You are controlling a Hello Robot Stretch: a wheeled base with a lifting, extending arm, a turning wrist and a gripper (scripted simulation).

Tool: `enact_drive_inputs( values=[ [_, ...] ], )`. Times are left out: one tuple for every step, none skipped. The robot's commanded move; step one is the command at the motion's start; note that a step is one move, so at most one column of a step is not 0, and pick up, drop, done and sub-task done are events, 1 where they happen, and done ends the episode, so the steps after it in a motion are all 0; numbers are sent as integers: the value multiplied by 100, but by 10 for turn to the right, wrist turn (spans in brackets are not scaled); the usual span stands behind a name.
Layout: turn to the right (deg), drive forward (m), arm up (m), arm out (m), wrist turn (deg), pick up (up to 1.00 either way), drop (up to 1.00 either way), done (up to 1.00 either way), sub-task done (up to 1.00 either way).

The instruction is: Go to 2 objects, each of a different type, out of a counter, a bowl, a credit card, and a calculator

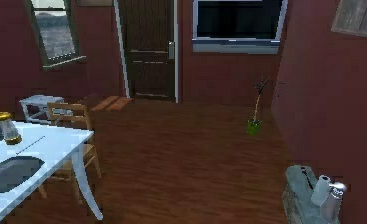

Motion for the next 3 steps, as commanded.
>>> enact_drive_inputs(
  values=[
    [0,100,0,0,0,0,0,0,0],
    [-90,0,0,0,0,0,0,0,0],
    [0,20,0,0,0,0,0,0,0]
  ],
)
